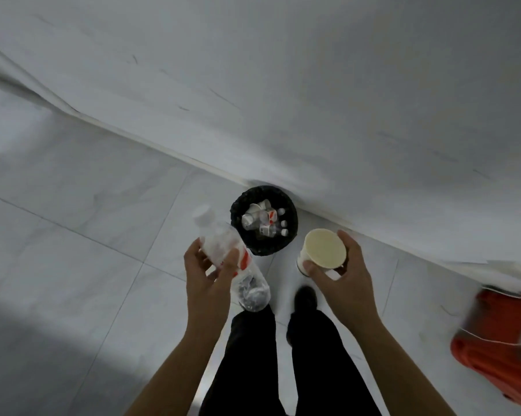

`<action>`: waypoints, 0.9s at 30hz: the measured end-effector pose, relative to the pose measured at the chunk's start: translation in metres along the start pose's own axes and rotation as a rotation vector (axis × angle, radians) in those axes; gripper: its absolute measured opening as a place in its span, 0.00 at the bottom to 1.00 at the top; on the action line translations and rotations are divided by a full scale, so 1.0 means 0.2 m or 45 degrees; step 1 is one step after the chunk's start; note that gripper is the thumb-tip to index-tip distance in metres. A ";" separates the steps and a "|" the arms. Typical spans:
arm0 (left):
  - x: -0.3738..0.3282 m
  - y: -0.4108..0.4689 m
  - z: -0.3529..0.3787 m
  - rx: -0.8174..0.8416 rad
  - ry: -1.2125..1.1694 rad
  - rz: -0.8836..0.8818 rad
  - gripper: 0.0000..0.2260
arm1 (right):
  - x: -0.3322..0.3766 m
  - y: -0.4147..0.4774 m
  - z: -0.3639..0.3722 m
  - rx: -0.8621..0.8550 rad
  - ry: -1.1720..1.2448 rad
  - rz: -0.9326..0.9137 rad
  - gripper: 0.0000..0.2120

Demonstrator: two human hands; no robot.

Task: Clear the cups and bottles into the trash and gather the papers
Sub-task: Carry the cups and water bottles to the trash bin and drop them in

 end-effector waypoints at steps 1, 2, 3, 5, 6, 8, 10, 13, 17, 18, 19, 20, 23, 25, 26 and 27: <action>0.10 0.13 0.02 -0.033 -0.039 -0.048 0.25 | -0.08 0.13 0.04 0.008 -0.004 0.039 0.39; 0.21 0.27 0.05 -0.069 -0.061 -0.094 0.24 | -0.19 0.28 0.09 0.012 -0.006 0.073 0.39; 0.35 0.42 0.07 -0.106 -0.067 -0.138 0.23 | -0.31 0.43 0.14 0.016 -0.015 0.103 0.39; 0.65 0.69 0.13 -0.168 -0.039 -0.227 0.25 | -0.56 0.74 0.26 0.030 -0.050 0.164 0.40; 0.80 0.82 0.16 -0.196 -0.016 -0.265 0.26 | -0.68 0.90 0.32 0.045 -0.062 0.194 0.42; 1.09 1.04 0.22 -0.228 0.029 -0.322 0.28 | -0.89 1.19 0.43 0.091 -0.083 0.238 0.45; 1.34 1.24 0.29 -0.232 0.105 -0.352 0.28 | -1.08 1.47 0.53 0.121 -0.160 0.230 0.44; 1.67 1.50 0.37 -0.232 0.291 -0.349 0.29 | -1.30 1.83 0.66 0.123 -0.316 0.128 0.44; 1.91 1.70 0.45 -0.253 0.356 -0.402 0.32 | -1.51 2.09 0.78 0.268 -0.468 0.162 0.49; 1.93 1.73 0.47 -0.247 0.372 -0.395 0.31 | -1.54 2.12 0.80 0.307 -0.467 0.187 0.52; 1.93 1.75 0.48 -0.239 0.380 -0.387 0.31 | -1.56 2.13 0.80 0.333 -0.456 0.205 0.54; 1.92 1.75 0.48 -0.223 0.377 -0.388 0.33 | -1.56 2.12 0.80 0.347 -0.450 0.219 0.56; 1.79 1.68 0.46 -0.152 0.420 -0.435 0.44 | -1.46 2.02 0.74 0.346 -0.438 0.203 0.54; 1.65 1.55 0.40 -0.140 0.490 -0.416 0.42 | -1.33 1.89 0.68 0.327 -0.462 0.142 0.47; 1.56 1.47 0.37 -0.144 0.521 -0.378 0.38 | -1.26 1.81 0.64 0.330 -0.498 0.120 0.42; 1.47 1.37 0.33 -0.146 0.555 -0.337 0.34 | -1.19 1.72 0.61 0.342 -0.537 0.096 0.38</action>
Point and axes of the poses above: each hand's wrist, its own y-axis towards the middle knuckle, its own z-axis out of the palm, x = y × z, the point moved 4 cm from there along y, towards the middle knuckle, and after that the axes turned 12 degrees about x, right-handed, at the moved point
